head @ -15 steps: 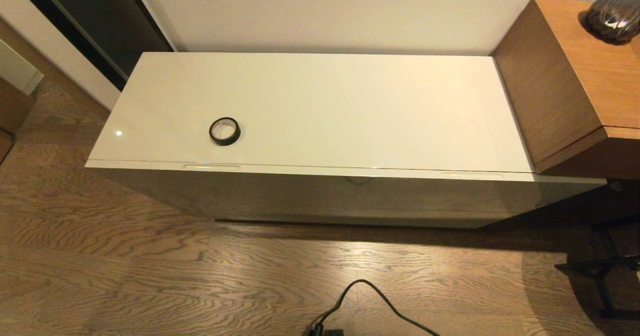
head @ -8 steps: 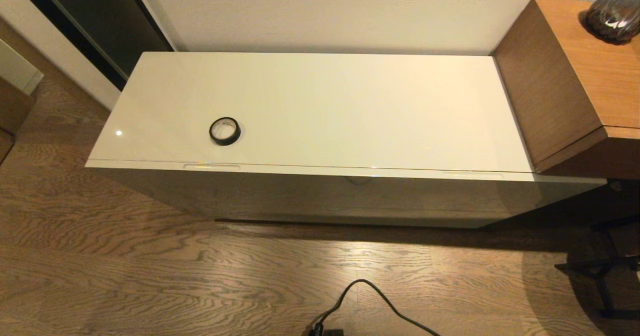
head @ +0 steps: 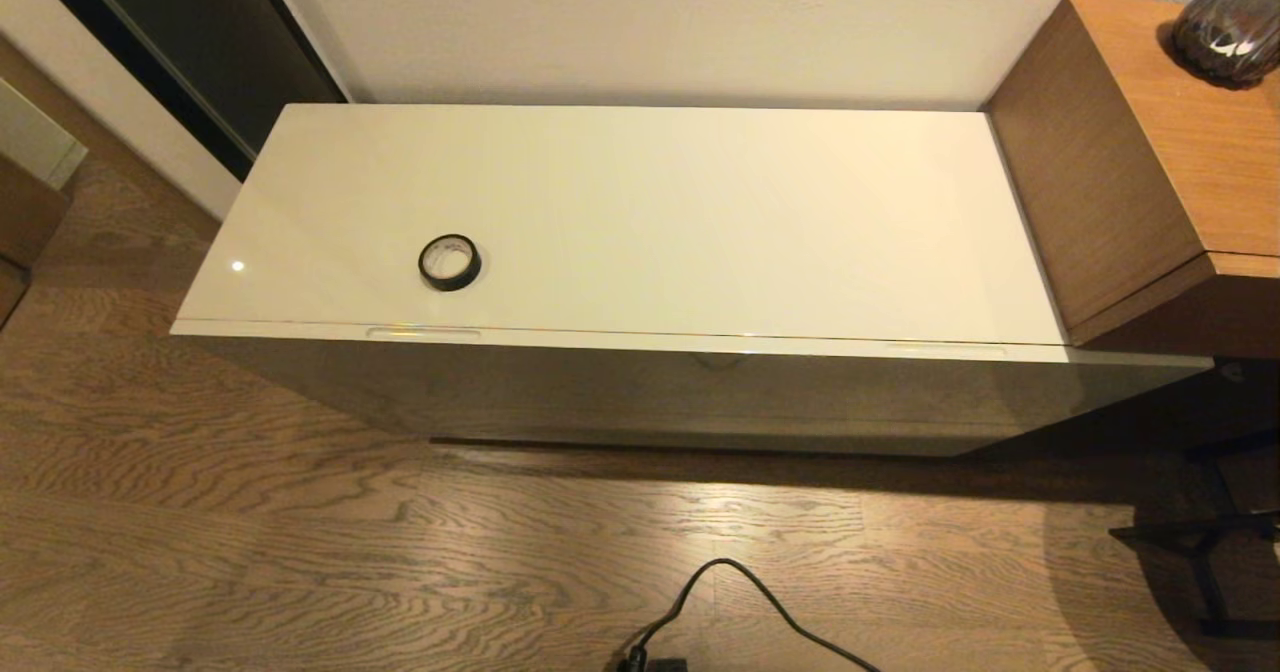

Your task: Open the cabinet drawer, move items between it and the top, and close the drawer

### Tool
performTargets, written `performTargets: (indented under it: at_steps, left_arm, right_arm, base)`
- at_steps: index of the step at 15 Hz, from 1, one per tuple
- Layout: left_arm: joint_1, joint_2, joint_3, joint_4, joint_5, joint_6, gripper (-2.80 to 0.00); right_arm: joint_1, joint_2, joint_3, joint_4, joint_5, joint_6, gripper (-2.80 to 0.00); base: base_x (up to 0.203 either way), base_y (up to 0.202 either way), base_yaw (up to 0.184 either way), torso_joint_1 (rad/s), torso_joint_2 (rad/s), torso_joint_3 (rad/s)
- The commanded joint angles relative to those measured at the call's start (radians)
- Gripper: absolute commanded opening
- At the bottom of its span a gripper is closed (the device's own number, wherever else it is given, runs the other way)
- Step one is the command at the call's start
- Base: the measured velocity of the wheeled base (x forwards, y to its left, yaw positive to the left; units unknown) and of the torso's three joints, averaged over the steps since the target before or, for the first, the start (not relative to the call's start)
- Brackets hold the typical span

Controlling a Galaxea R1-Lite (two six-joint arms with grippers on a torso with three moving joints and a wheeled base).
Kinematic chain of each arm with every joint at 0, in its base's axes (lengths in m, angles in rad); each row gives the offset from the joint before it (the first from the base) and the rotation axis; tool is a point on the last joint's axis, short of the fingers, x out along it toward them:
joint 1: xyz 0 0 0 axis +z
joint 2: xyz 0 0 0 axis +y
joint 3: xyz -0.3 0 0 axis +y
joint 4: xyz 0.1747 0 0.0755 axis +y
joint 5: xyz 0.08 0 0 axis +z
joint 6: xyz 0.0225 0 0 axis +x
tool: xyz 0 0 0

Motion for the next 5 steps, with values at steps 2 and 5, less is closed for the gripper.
performTargets:
  at_steps: [2,5]
  left_arm:
    - [0.000,-0.038,0.001,-0.001,0.001,-0.001,-2.80]
    - [0.000,-0.038,0.000,-0.001,0.001,-0.001,-2.80]
  right_arm:
    - [0.000,0.001,0.000,0.000,0.000,0.002,-2.80]
    - [0.000,0.003,0.000,-0.001,0.000,0.001,-2.80]
  base:
    - [0.000,0.000,0.000,0.000,0.00,0.000]
    - [0.000,0.000,0.000,0.000,0.00,0.000]
